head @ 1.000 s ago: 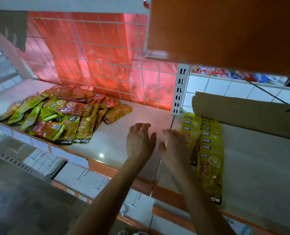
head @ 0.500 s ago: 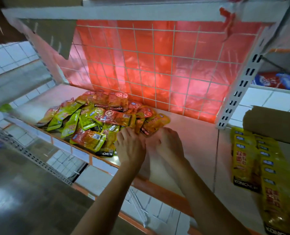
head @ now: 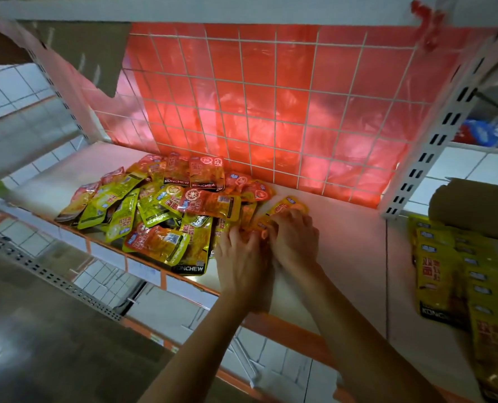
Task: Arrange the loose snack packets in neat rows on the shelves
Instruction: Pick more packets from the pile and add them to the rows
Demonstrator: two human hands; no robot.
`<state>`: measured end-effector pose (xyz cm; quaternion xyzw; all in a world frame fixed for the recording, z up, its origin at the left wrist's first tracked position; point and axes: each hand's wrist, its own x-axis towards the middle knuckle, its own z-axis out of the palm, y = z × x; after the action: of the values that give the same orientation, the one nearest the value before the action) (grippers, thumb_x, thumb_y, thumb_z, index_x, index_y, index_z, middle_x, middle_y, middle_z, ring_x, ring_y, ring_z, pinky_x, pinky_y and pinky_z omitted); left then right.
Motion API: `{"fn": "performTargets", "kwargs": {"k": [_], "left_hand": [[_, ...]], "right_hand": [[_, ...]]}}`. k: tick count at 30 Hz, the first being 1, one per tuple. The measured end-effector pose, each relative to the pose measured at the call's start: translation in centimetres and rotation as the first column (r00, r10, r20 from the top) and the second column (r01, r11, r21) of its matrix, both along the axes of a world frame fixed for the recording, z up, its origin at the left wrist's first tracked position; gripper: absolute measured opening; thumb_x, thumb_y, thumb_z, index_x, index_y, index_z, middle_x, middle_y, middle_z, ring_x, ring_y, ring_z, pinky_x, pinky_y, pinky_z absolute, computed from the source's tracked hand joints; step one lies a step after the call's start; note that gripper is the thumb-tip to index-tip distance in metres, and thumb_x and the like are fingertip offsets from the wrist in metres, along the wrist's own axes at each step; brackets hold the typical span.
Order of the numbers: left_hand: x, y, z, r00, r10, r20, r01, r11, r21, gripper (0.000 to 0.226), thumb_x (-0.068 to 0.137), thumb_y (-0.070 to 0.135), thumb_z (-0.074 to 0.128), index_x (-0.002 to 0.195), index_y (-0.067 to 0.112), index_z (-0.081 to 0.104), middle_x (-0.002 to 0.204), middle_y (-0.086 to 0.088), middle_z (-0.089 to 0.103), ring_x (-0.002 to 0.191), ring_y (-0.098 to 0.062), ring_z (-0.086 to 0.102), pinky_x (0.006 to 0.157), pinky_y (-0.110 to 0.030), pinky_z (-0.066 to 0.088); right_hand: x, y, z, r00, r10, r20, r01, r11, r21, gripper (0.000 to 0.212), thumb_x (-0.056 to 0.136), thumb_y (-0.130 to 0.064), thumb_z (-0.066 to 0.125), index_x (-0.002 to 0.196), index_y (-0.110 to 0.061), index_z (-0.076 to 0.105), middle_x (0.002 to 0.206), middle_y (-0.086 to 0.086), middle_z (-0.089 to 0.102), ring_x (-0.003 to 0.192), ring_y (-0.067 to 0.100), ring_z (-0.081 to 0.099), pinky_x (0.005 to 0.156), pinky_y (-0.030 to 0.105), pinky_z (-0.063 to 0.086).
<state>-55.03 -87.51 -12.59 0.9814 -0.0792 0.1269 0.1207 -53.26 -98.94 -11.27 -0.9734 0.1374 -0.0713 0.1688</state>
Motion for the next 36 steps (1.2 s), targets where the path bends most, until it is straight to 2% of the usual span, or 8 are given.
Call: {"fn": "performTargets", "kwargs": {"k": [3,11,17,22,26,29,33,36], "left_hand": [[-0.3,-0.2,0.0,1.0,-0.007,0.02,0.007,1.0,0.024,0.029,0.092,0.047,0.045,0.108,0.03,0.062,0.117,-0.01,0.053,0.105,-0.031,0.047,0.079,-0.039,0.04],[-0.4,-0.4,0.2,0.998,0.059,-0.006,-0.059,0.998,-0.014,0.054,0.081,0.059,0.06,0.101,0.009,0.06,0.102,-0.012,0.055,0.098,-0.03,0.05,0.081,-0.039,0.042],[-0.4,-1.6,1.1,0.995,0.021,-0.097,-0.057,0.922,-0.383,0.069,0.07,0.049,0.079,0.116,0.007,0.051,0.11,-0.015,0.046,0.099,-0.035,0.053,0.075,-0.042,0.048],[-0.4,-1.3,1.0,0.994,0.02,-0.107,-0.071,0.859,-0.507,0.083,0.069,0.045,0.081,0.13,0.01,0.039,0.119,-0.012,0.061,0.105,-0.034,0.061,0.073,-0.042,0.05],[-0.5,-1.3,1.0,0.996,0.016,-0.093,-0.065,0.826,-0.56,0.074,0.075,0.042,0.078,0.132,0.011,0.042,0.115,-0.009,0.064,0.099,-0.031,0.063,0.069,-0.034,0.043],[-0.2,-1.2,0.9,0.993,0.02,-0.112,-0.082,0.814,-0.574,0.07,0.078,0.039,0.076,0.134,0.011,0.044,0.117,-0.008,0.064,0.1,-0.03,0.063,0.073,-0.034,0.044],[-0.3,-1.4,1.1,0.997,-0.008,-0.072,-0.034,0.823,-0.567,0.066,0.084,0.03,0.071,0.139,0.008,0.042,0.122,-0.011,0.062,0.107,-0.031,0.059,0.082,-0.038,0.046],[-0.7,-1.9,1.3,0.999,-0.041,-0.033,0.011,0.77,-0.637,0.055,0.091,0.015,0.061,0.14,0.004,0.041,0.106,-0.006,0.063,0.094,-0.03,0.061,0.073,-0.033,0.042]], "right_hand": [[-0.9,-0.8,-0.1,0.999,-0.049,0.025,0.048,0.999,0.021,0.03,0.094,-0.04,0.045,0.119,-0.033,0.06,0.133,0.005,0.046,0.123,0.028,0.037,0.095,0.039,0.037],[-3.1,-3.8,0.0,0.983,-0.168,0.07,0.165,0.985,0.053,0.028,0.092,-0.039,0.052,0.11,-0.025,0.067,0.124,0.006,0.057,0.111,0.031,0.048,0.089,0.036,0.041],[-2.2,-3.9,0.8,0.949,-0.315,0.023,0.314,0.948,0.048,0.057,0.083,-0.057,0.059,0.115,-0.009,0.058,0.12,0.013,0.054,0.112,0.033,0.048,0.088,0.039,0.043],[-1.7,-3.8,0.8,0.942,-0.335,-0.009,0.334,0.939,0.085,0.071,0.076,-0.052,0.071,0.122,-0.005,0.045,0.125,0.012,0.048,0.117,0.031,0.043,0.092,0.04,0.04],[-2.6,-4.4,0.9,0.939,-0.34,-0.053,0.344,0.933,0.102,0.079,0.07,-0.053,0.075,0.126,-0.007,0.042,0.128,0.013,0.046,0.12,0.032,0.041,0.094,0.042,0.039],[-3.4,-4.9,1.2,0.934,-0.345,-0.093,0.352,0.933,0.074,0.073,0.072,-0.05,0.074,0.122,-0.006,0.044,0.125,0.014,0.049,0.119,0.033,0.043,0.09,0.04,0.041],[-4.3,-5.4,1.9,0.939,-0.314,-0.143,0.338,0.92,0.197,0.062,0.078,-0.037,0.072,0.121,-0.003,0.044,0.123,0.016,0.049,0.116,0.035,0.047,0.087,0.041,0.045],[-5.1,-5.7,2.1,0.948,-0.294,-0.122,0.318,0.896,0.31,0.042,0.087,-0.025,0.061,0.118,-0.004,0.042,0.118,0.018,0.054,0.108,0.038,0.055,0.08,0.04,0.046]]}}
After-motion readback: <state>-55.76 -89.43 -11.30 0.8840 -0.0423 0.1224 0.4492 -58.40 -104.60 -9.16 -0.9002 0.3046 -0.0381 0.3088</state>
